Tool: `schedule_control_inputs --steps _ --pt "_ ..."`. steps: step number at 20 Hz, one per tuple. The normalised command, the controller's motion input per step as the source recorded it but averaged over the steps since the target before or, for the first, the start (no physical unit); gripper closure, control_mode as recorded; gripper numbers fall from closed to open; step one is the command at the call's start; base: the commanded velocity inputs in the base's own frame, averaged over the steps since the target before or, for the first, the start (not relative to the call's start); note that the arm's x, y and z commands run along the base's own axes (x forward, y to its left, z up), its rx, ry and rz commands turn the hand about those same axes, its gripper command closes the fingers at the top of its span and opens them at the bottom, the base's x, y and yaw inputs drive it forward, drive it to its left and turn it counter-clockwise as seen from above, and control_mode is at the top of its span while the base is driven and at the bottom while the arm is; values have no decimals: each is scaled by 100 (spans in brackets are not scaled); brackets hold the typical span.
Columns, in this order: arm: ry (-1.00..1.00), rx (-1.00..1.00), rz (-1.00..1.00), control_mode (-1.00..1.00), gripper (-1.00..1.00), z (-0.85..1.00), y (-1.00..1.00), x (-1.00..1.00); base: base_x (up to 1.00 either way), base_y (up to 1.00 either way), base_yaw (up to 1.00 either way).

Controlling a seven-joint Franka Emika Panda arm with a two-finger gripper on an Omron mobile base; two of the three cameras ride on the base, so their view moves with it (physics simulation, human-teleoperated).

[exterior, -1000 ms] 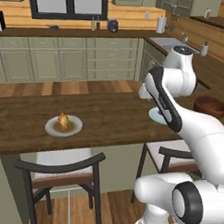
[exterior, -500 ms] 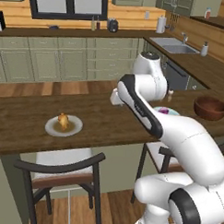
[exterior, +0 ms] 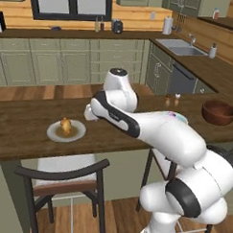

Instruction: Pick the chicken drumstick and onion from their plates and place them in the bowl. Then put the bowl in the fridge.

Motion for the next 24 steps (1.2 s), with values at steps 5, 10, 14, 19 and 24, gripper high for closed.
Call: schedule_control_inputs --steps 5,10,14,19,24 --pt "13 0 11 -100 -100 -44 100 62 0 0 0" --pt "4 -1 3 -100 -100 -37 73 88 0 0 0" --pt "0 -11 0 -100 -100 -31 36 83 0 0 0" --pt "0 -6 0 -100 -100 -46 38 85 0 0 0" --pt "0 -5 0 -100 -100 -56 36 82 0 0 0"
